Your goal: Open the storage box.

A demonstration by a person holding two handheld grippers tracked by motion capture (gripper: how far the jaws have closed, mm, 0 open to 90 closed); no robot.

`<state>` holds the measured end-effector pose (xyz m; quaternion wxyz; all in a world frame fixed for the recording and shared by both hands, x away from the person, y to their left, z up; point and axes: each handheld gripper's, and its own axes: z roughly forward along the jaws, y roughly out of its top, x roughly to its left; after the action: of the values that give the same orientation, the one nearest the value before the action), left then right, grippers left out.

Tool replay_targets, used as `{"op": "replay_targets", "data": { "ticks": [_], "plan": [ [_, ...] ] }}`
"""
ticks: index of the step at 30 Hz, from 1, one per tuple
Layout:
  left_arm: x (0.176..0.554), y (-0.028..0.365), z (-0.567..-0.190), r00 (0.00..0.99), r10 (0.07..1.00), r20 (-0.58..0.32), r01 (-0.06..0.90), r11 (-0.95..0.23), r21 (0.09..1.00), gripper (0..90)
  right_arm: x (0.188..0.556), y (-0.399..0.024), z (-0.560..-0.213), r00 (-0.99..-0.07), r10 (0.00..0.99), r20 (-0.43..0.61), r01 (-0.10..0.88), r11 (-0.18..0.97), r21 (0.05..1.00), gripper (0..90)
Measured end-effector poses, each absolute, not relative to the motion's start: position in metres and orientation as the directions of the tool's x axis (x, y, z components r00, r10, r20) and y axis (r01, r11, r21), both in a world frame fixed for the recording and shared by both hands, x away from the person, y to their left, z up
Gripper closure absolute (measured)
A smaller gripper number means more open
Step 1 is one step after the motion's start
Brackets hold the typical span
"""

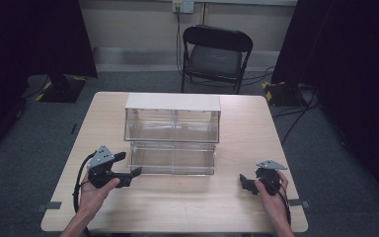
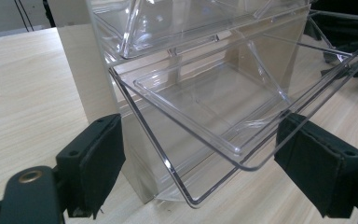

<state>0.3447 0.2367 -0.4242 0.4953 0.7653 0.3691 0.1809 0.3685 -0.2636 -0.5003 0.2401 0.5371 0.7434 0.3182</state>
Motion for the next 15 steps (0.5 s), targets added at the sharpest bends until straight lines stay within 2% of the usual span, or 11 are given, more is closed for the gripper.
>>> {"op": "replay_targets", "data": {
  "ticks": [15],
  "plan": [
    [0.3459, 0.2378, -0.42, 0.662, 0.745, -0.077, 0.378, -0.243, 0.894, 15.7, 0.3685, -0.2636, -0.5003, -0.308, 0.951, -0.015, 0.646, 0.221, 0.731, 9.8]
  ]
}}
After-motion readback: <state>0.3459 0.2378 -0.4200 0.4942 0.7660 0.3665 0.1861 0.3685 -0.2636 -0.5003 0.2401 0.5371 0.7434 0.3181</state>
